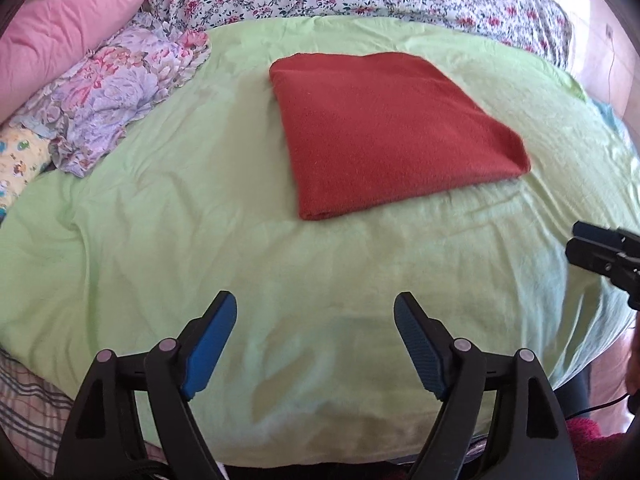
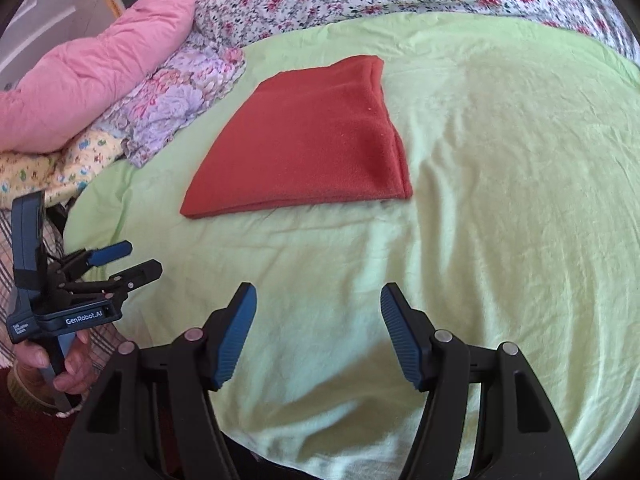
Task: Fold small clothes
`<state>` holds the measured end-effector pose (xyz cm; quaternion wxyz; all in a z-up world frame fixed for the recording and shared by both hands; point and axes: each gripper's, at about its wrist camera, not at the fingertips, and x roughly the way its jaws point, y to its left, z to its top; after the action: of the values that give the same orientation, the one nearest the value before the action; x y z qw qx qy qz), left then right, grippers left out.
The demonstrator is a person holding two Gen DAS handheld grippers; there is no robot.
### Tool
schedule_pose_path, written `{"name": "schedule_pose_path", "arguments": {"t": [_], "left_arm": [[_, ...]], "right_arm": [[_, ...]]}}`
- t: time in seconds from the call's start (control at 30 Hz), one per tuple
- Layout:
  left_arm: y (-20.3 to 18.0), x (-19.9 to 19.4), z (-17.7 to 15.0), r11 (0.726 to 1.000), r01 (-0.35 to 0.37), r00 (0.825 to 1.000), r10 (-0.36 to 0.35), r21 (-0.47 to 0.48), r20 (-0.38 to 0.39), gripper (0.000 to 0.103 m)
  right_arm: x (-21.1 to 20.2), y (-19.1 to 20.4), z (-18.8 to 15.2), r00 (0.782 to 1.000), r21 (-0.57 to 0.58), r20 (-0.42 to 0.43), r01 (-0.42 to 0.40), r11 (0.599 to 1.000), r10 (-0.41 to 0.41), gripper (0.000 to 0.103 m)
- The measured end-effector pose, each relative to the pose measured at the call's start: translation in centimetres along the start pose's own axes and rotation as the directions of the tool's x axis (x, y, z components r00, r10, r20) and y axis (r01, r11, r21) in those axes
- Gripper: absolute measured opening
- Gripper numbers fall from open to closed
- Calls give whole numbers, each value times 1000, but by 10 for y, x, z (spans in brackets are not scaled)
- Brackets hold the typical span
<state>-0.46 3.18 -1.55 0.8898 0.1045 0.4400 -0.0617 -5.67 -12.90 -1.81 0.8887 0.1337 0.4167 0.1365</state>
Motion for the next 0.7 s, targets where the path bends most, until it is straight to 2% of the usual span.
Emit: {"name": "schedule_pose_path", "arguments": {"t": [0.13, 0.27, 0.43, 0.53, 0.7], "left_arm": [[0, -6, -8, 999, -34, 999, 33, 23, 3, 83], [2, -7, -14, 998, -58, 998, 59, 35, -7, 83], [11, -6, -11, 996, -84, 996, 84, 18, -8, 84], [17, -7, -1, 996, -92, 996, 92, -5, 11, 84], [25, -7, 17, 993, -110, 993, 111, -29, 40, 85]], "right_arm": [[-6, 12, -5, 999, -71, 5, 37, 997, -37, 74], [-10, 21, -12, 999, -126, -2, 37, 991, -38, 83], [-8, 29, -17, 998, -163, -38, 47, 985, -54, 85], [-8, 34, -12, 997, -186, -19, 71, 980, -76, 85], [-8, 38, 9, 998, -196, 17, 68, 978, -66, 85]]}}
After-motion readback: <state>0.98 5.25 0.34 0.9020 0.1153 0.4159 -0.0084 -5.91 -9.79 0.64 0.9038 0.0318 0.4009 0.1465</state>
